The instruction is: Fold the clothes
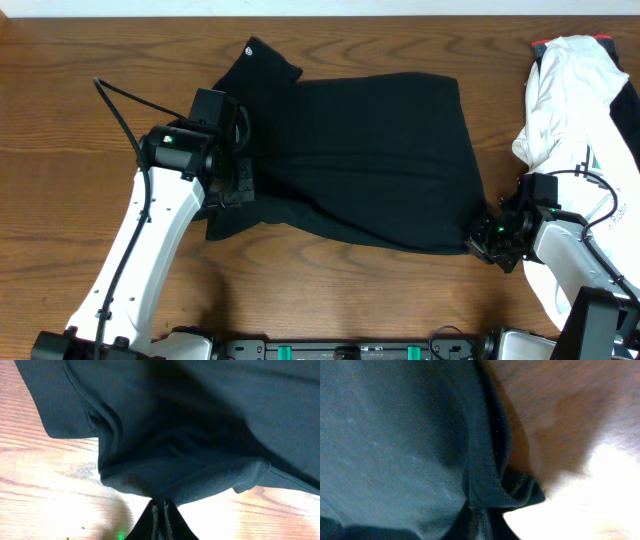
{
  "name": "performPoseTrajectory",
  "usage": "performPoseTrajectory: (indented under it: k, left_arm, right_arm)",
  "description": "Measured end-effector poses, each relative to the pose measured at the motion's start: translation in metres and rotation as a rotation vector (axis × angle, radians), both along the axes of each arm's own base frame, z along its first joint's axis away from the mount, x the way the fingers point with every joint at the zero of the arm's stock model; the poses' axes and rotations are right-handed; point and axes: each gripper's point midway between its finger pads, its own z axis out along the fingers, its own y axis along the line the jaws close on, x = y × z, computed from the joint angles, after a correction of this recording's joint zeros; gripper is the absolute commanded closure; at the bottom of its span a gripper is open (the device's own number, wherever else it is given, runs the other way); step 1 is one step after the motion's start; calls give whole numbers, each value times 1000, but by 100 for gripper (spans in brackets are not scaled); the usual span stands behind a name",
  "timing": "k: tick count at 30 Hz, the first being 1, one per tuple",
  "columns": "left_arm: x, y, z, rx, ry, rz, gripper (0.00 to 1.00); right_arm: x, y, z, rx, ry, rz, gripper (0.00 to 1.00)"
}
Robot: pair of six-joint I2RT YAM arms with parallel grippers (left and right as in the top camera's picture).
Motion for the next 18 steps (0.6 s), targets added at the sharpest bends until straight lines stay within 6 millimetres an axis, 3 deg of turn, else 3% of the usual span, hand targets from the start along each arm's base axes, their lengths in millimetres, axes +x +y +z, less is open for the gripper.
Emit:
performPoseTrajectory:
  k: [9, 18]
  left_arm:
    - [-5, 1, 1, 5, 21, 0, 94]
    - [0, 0, 47, -4, -37, -19, 94]
  right_arm:
    - [0, 11, 4, 62, -6, 89, 99]
    - [3, 14, 51, 103, 69, 144, 99]
